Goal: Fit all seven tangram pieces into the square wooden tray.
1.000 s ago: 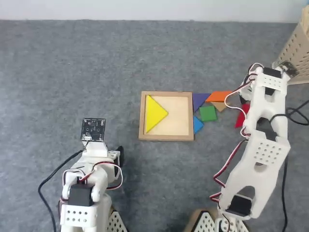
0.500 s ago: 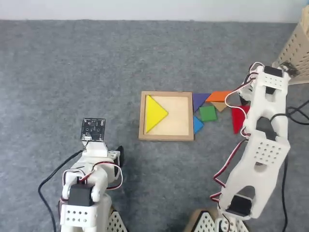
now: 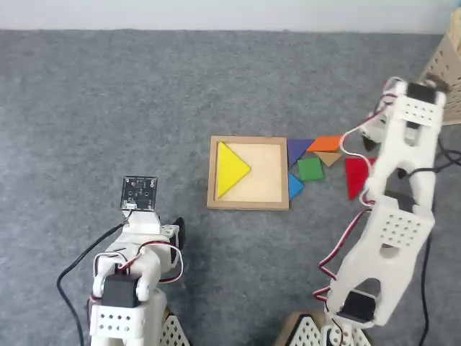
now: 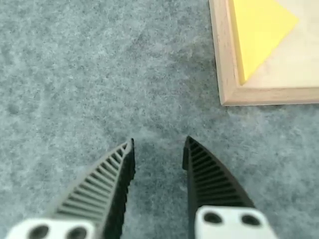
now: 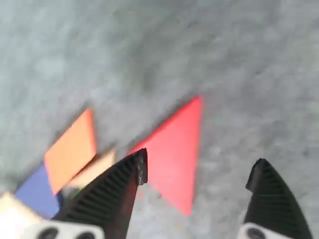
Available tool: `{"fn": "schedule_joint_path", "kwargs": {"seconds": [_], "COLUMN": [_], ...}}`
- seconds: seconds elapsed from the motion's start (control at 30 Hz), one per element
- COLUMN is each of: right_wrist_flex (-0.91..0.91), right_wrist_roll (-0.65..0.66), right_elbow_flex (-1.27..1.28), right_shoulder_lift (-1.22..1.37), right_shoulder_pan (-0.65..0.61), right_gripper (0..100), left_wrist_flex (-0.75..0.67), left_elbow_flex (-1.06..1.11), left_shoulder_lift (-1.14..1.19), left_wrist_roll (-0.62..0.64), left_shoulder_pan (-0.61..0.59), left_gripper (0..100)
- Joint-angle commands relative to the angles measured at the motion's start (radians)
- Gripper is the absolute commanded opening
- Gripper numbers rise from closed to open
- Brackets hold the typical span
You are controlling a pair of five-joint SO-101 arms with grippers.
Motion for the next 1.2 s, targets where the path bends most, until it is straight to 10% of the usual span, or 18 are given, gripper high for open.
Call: {"fn": "schedule_joint_path", "kwargs": {"seconds": [0.0,0.8,1.17], "right_wrist_flex": [0.042,-0.081,-0.17], "right_wrist_roll": [0.025,0.017,-0.216], "right_elbow_flex": [-0.051,-0.057,-0.054], "right_shoulder_lift": [-0.048,0.111,0.114], "right_shoulder_pan": [-0.087,-0.039,-0.036], "right_gripper": [32.5,32.5,32.2], "left_wrist_flex": [-0.006,-0.006,-0.006], "left_elbow_flex": [-0.002,-0.002,-0.002], "left_shoulder_lift": [-0.02,-0.02,-0.02], "left_wrist_roll": [0.008,0.008,0.008], "left_shoulder_pan": [-0.006,-0.006,-0.006], "left_gripper": [15,15,15]}}
